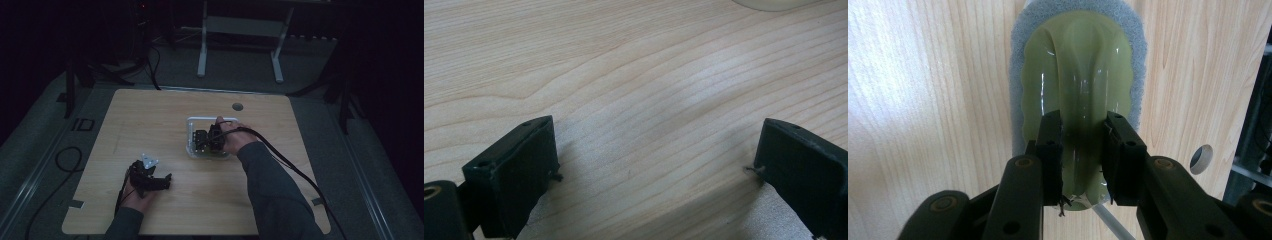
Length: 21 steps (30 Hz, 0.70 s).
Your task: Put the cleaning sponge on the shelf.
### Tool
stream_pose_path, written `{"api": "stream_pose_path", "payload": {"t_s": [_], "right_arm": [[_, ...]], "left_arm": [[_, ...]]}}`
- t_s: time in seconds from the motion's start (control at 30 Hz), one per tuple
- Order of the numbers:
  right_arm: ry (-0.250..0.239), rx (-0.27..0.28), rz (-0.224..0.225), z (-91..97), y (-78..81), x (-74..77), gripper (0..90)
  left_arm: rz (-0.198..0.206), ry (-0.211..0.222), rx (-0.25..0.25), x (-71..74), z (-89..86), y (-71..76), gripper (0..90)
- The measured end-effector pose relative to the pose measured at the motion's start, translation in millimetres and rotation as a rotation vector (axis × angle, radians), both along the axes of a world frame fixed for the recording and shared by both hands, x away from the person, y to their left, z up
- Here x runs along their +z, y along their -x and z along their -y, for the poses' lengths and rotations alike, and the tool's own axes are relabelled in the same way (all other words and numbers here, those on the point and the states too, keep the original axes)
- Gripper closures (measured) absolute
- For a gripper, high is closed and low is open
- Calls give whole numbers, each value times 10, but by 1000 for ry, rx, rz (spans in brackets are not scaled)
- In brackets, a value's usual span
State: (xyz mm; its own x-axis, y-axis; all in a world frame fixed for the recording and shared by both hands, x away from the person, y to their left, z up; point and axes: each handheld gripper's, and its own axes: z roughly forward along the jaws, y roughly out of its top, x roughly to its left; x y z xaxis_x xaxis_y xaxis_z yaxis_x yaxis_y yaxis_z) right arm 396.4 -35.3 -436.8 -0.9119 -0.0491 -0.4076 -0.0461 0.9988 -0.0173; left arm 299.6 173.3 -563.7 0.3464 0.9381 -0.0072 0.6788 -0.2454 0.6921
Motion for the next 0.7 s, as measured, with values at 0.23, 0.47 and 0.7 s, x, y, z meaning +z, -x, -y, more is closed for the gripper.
{"api": "stream_pose_path", "payload": {"t_s": [0.23,0.47,0.7], "right_arm": [[16,2,6,-41,-16,-88,716],[31,-10,16,-66,-48,-164,716],[36,-16,30,-100,-79,-236,715]], "left_arm": [[3,1,1,-3,2,0,38],[2,1,-1,-2,2,-1,38],[3,2,-2,-2,3,0,38]]}}
